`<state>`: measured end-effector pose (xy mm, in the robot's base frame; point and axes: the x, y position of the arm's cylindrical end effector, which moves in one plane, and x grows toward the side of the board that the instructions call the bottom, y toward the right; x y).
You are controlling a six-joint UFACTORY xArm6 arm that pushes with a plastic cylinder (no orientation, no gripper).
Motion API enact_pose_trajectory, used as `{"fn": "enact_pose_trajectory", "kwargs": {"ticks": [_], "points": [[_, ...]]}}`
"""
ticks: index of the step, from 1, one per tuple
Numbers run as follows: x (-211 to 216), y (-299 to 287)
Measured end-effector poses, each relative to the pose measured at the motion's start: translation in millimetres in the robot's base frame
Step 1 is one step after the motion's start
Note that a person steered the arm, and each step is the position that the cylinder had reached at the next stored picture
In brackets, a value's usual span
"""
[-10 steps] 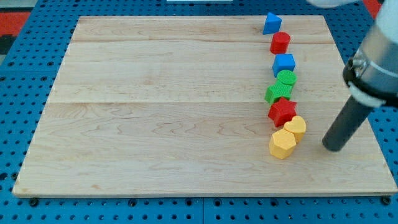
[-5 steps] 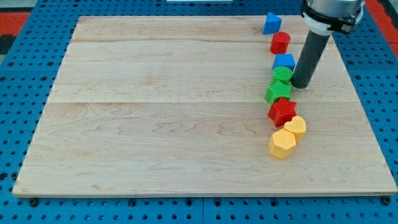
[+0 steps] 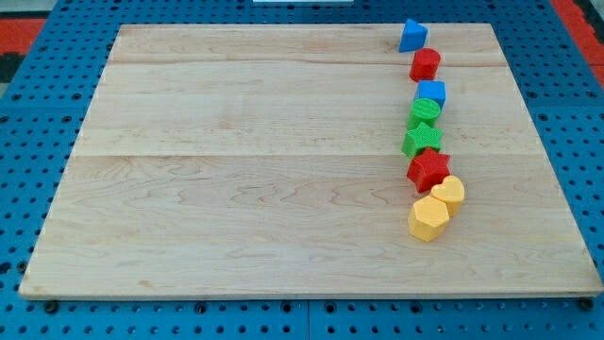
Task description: Slightly push the green blocks red star yellow hexagon towards the left
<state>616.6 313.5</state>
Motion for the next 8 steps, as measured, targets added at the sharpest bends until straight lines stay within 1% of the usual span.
{"fn": "enact_pose_trajectory", "kwargs": {"ticks": [1, 2, 4, 5, 6, 7, 8], "points": [[1, -22], [1, -78], [-19, -189], [-40, -242], [-87, -262], [-86, -224], [-68, -214]]}}
